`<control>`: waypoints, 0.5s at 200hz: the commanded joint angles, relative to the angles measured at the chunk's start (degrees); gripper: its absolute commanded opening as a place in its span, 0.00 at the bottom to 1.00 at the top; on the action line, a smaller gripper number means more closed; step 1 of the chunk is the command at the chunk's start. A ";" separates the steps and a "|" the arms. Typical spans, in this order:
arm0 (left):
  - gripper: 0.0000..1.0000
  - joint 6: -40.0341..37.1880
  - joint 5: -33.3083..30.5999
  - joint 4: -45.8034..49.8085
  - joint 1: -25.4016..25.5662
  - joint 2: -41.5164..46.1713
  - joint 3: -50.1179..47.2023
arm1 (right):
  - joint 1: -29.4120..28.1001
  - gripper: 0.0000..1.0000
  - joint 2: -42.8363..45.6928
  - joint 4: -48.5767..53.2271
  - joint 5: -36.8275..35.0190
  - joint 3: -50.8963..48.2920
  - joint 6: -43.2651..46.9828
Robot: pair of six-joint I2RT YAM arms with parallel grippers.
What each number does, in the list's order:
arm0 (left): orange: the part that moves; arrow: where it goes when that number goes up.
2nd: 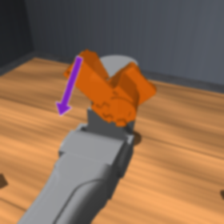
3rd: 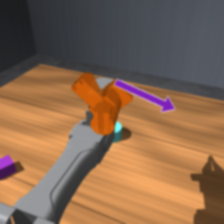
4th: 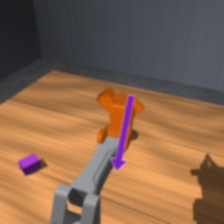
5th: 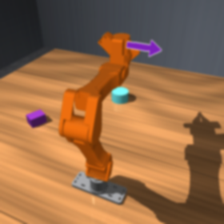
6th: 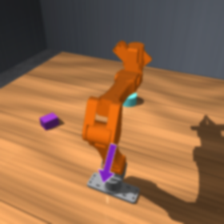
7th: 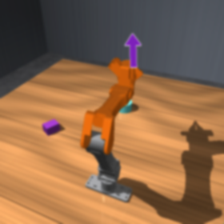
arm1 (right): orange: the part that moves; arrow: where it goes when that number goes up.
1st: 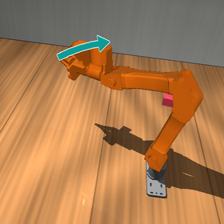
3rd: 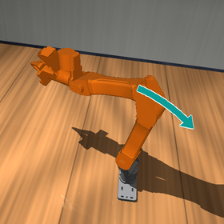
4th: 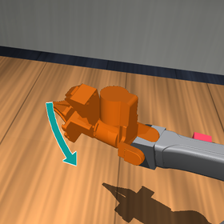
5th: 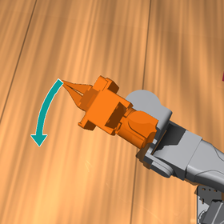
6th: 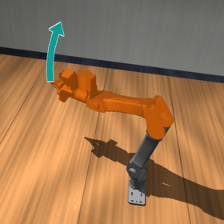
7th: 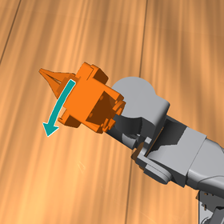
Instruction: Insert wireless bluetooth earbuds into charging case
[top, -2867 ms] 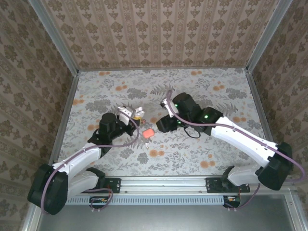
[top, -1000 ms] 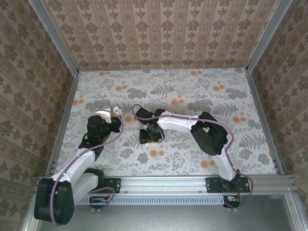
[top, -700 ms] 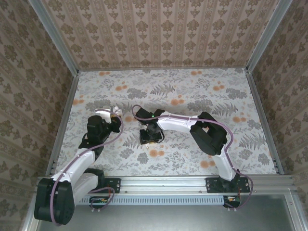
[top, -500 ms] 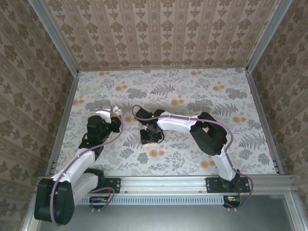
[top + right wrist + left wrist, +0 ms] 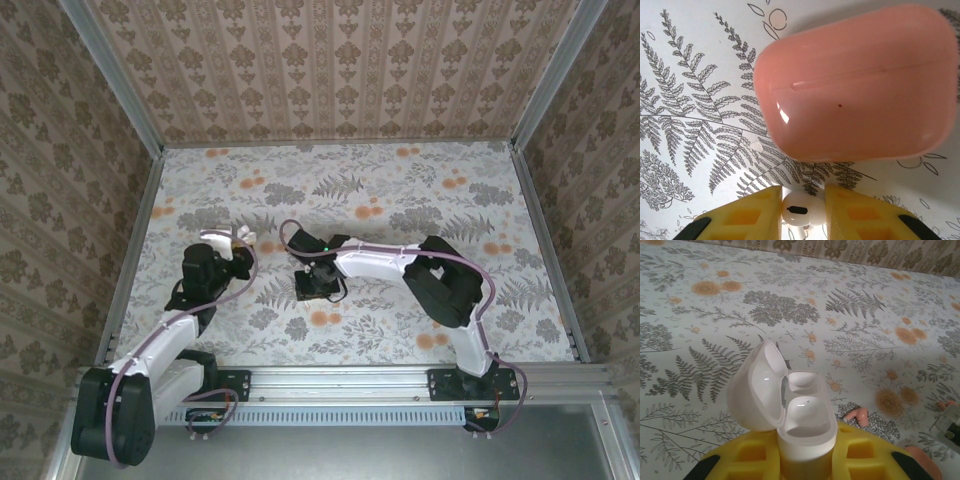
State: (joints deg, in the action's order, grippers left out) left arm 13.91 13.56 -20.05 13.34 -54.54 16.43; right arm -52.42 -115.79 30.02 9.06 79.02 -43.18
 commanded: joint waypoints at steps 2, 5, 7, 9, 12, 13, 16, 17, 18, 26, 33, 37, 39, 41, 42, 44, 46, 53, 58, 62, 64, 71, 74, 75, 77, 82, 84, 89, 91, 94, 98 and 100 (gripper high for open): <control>0.15 -1.14 4.57 -4.53 -0.08 -1.72 -0.82 | -0.63 0.26 4.67 -7.56 -4.46 -5.94 -3.29; 0.15 -1.32 4.91 -4.94 0.01 -2.02 -0.79 | -0.61 0.26 5.28 -8.51 -4.78 -6.77 -3.65; 0.15 -1.34 5.14 -5.22 0.08 -2.22 -0.83 | -0.58 0.26 5.68 -9.24 -5.09 -7.30 -3.80; 0.15 -1.41 5.33 -5.49 0.14 -2.41 -0.86 | -0.58 0.26 6.02 -9.91 -5.32 -7.88 -3.90; 0.15 -1.55 5.62 -6.09 0.27 -2.66 -0.93 | -0.63 0.25 6.56 -11.04 -5.63 -8.64 -3.99; 0.15 -1.53 5.65 -6.29 0.32 -2.71 -1.03 | -0.65 0.25 6.81 -11.39 -5.92 -8.64 -4.01; 0.15 -1.71 5.95 -6.86 0.48 -2.89 -1.11 | -0.62 0.25 7.40 -12.41 -6.41 -9.49 -4.02; 0.15 -1.75 6.08 -7.11 0.51 -3.04 -1.12 | -0.64 0.25 7.63 -12.56 -6.59 -9.81 -4.11; 0.15 -1.81 6.19 -7.33 0.53 -3.21 -1.17 | -0.65 0.25 7.79 -12.90 -6.82 -10.09 -4.15; 0.15 -2.25 6.86 -9.22 0.97 -3.91 -1.61 | -0.65 0.26 9.34 -15.35 -8.38 -12.26 -4.53; 0.15 -2.71 7.43 -10.83 1.52 -4.65 -1.91 | -0.59 0.25 10.52 -17.65 -9.26 -14.02 -4.42; 0.14 -3.02 7.71 -11.59 1.76 -5.09 -2.01 | -0.63 0.25 11.52 -19.44 -9.99 -15.32 -4.30; 0.14 -3.12 7.93 -11.98 1.97 -5.21 -2.01 | -0.65 0.25 11.74 -20.39 -10.26 -15.99 -4.29; 0.14 -3.28 8.14 -12.43 2.06 -5.53 -2.08 | -0.64 0.25 12.12 -21.20 -10.50 -16.60 -4.35; 0.14 -3.37 8.23 -12.63 2.14 -5.64 -2.13 | -0.61 0.25 12.32 -21.61 -10.62 -16.92 -4.36; 0.14 -3.52 8.52 -12.99 2.26 -5.85 -2.17 | -0.60 0.25 12.64 -22.31 -10.90 -17.46 -4.37; 0.14 -3.67 8.77 -13.45 2.33 -6.15 -2.18 | -0.58 0.25 12.99 -23.24 -11.04 -18.00 -4.37; 0.14 -4.13 9.68 -15.11 2.98 -7.04 -2.40 | -0.57 0.24 14.20 -26.92 -11.58 -20.22 -4.23; 0.14 -4.30 10.02 -16.27 3.31 -7.71 -2.65 | -0.64 0.24 14.84 -28.68 -11.77 -21.30 -4.20; 0.14 -4.37 10.35 -17.26 3.63 -8.20 -2.69 | -0.58 0.24 15.42 -30.09 -12.17 -22.23 -4.19; 0.14 -4.41 10.57 -17.68 3.75 -8.45 -2.71 | -0.64 0.24 15.77 -30.85 -12.32 -22.77 -4.19; 0.14 -4.59 11.27 -18.75 4.24 -9.19 -2.78 | -0.63 0.24 16.75 -33.50 -12.85 -24.40 -4.03; 0.14 -4.78 11.50 -19.14 4.54 -9.44 -2.72 | -0.64 0.24 17.18 -34.65 -13.02 -25.15 -3.94; 0.14 -4.82 11.58 -19.32 4.61 -9.48 -2.72 | -0.65 0.24 17.35 -35.02 -13.10 -25.37 -3.89; 0.14 -5.07 11.75 -19.58 4.70 -9.69 -2.72 | -0.59 0.24 17.66 -35.73 -13.21 -25.82 -3.79; 0.14 -5.66 12.27 -20.25 5.19 -10.10 -2.79 | -0.62 0.24 18.49 -37.21 -13.71 -26.82 -3.40; 0.14 -6.05 12.56 -20.52 5.37 -10.24 -2.80 | -0.59 0.24 18.89 -37.88 -13.94 -27.21 -3.29; 0.14 -6.97 13.24 -21.19 5.88 -10.59 -2.82 | -0.59 0.24 19.76 -39.12 -14.64 -28.47 -3.03; 0.14 -7.36 13.51 -21.42 6.07 -10.72 -2.81 | -0.60 0.24 20.13 -39.74 -14.92 -28.90 -2.85; 0.14 -7.91 13.91 -21.67 6.32 -10.79 -2.80 | -0.59 0.24 20.72 -40.59 -15.33 -29.45 -2.57; 0.14 -8.55 14.36 -22.01 6.75 -10.91 -2.80 | -0.65 0.24 21.53 -41.82 -15.81 -30.24 -2.11; 0.14 -8.92 14.56 -22.19 6.95 -11.00 -2.80 | -0.66 0.24 21.91 -42.33 -16.02 -30.59 -1.81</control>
State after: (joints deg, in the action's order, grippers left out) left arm 9.87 23.16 -35.11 18.41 -64.66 13.98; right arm -52.88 -98.91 -0.38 -1.80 52.47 -46.46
